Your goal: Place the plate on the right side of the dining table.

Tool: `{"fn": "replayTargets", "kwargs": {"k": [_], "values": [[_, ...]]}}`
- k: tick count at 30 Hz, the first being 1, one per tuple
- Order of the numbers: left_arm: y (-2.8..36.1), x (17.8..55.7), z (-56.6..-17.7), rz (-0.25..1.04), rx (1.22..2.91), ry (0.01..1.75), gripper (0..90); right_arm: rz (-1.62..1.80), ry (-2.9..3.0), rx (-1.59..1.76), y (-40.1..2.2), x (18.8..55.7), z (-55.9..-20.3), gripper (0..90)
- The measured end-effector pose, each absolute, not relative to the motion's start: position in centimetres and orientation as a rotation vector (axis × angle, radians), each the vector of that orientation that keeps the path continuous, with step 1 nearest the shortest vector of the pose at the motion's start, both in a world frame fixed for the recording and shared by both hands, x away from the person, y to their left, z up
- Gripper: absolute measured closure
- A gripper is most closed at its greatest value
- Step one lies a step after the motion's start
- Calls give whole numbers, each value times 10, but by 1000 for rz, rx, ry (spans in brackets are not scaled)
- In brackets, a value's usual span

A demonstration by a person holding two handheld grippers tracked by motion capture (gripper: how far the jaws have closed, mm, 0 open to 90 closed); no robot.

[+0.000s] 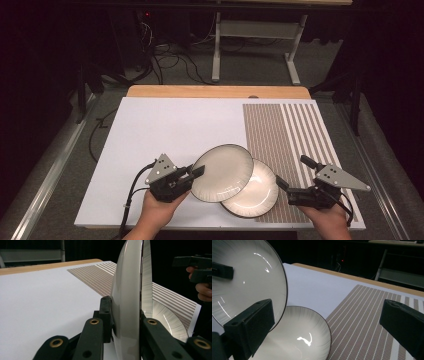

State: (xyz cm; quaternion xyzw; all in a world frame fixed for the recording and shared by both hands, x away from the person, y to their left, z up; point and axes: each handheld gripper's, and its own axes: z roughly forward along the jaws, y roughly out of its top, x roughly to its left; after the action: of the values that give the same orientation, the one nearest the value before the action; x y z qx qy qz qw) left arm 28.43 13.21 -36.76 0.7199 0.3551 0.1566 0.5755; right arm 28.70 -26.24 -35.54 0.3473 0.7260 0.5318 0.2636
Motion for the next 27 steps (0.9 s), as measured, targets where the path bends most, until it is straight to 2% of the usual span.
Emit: {"fn": "replayTargets", "kwargs": {"k": [13, 27], "values": [[133, 284, -366, 381, 1707, 818, 781, 1481, 1953, 982, -264, 290, -357, 10], [135, 285, -366, 383, 1726, 807, 779, 1478, 2046, 919, -237, 293, -360, 102]]}}
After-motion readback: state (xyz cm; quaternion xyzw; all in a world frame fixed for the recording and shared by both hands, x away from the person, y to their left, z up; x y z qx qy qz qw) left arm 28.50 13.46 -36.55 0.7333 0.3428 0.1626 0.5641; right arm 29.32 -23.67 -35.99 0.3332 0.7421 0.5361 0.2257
